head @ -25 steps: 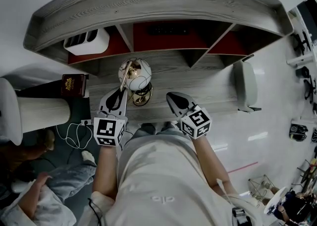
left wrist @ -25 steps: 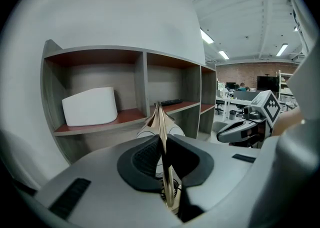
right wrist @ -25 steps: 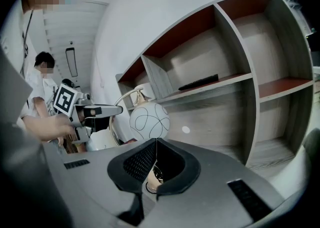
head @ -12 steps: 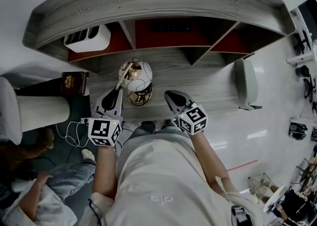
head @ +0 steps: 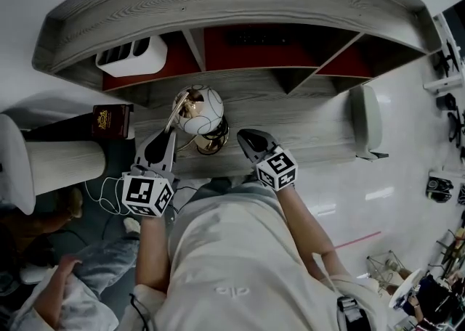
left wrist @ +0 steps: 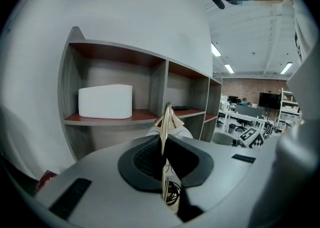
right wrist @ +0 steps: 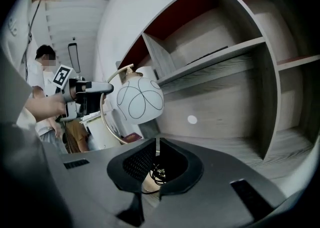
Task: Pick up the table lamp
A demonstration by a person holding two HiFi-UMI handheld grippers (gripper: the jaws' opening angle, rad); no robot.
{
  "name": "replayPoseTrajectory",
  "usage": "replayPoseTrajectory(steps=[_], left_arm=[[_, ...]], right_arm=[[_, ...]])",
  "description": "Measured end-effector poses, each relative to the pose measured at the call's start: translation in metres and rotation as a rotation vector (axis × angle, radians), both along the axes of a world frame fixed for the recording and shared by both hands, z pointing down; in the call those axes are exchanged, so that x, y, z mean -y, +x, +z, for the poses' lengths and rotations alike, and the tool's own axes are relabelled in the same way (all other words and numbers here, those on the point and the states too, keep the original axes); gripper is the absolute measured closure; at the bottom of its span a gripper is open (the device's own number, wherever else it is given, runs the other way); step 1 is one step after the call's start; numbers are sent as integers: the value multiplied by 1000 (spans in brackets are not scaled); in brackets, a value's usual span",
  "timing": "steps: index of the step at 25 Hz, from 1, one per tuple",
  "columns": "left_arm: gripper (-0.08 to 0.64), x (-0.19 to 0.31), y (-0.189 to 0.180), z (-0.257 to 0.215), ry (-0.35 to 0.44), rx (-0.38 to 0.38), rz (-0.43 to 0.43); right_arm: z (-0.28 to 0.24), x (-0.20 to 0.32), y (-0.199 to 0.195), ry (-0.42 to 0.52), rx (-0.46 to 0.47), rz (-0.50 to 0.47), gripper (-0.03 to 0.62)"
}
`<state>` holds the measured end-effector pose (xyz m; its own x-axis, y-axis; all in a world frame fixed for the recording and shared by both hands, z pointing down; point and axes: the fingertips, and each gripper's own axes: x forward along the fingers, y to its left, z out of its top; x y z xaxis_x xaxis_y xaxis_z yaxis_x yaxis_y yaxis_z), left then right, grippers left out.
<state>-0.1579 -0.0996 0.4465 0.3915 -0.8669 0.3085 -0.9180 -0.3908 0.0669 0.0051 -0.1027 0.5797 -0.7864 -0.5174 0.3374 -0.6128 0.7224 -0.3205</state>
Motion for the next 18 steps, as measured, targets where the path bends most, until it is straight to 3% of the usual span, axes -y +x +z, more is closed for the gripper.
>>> replayPoseTrajectory(steps=[8,18], left_arm=[[523,4,-15,-1,2,-51,56],[523,6,-25,-2,-10,-107,96]], right_arm=[[45,18,-29,8,-10,3,469],[104,45,-65,-14,-123,-22,396]])
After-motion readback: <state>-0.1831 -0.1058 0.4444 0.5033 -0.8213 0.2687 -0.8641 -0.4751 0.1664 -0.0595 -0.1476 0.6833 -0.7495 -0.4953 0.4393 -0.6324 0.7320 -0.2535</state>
